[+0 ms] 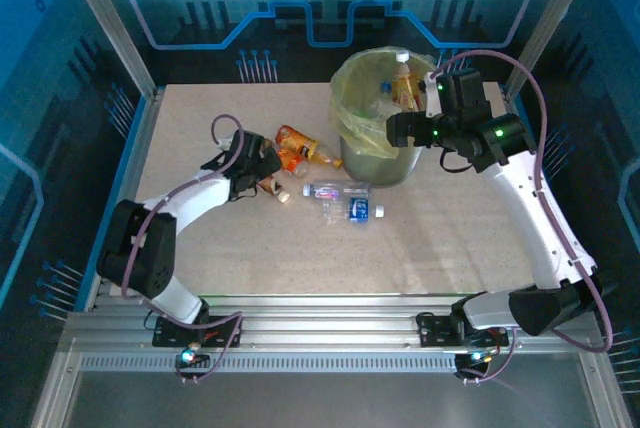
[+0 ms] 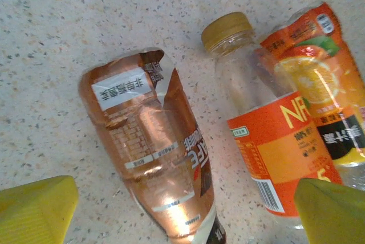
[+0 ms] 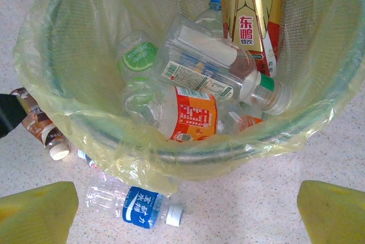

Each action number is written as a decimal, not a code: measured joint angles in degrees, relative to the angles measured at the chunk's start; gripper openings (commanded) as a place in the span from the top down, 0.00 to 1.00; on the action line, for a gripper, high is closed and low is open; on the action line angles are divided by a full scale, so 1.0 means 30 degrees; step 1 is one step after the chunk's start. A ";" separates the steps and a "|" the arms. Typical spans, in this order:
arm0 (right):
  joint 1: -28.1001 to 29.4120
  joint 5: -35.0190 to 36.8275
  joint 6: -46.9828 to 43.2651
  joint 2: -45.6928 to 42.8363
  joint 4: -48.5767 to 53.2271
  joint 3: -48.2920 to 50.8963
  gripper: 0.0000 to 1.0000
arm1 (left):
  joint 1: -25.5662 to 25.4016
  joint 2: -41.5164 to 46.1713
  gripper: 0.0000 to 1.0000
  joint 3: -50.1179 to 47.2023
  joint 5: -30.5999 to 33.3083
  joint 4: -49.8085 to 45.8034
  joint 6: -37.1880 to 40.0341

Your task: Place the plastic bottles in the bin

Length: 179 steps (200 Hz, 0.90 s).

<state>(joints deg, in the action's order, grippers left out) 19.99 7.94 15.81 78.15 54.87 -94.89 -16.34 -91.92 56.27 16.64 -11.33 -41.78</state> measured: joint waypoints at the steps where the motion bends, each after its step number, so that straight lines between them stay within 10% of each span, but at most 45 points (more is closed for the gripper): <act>1: 0.0000 -0.0007 0.0015 0.0000 -0.0015 0.0000 0.00 | 0.0000 -0.0080 0.01 0.0051 0.0000 -0.0022 0.0000; 179: 0.0080 -0.0386 0.0240 0.0007 -0.0189 0.0066 0.00 | 0.0000 -0.3657 0.16 0.1137 0.0007 -0.1282 -0.0634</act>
<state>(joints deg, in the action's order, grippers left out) 20.23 6.79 16.53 78.17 54.30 -94.70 -16.34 -102.89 59.68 16.67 -15.18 -43.68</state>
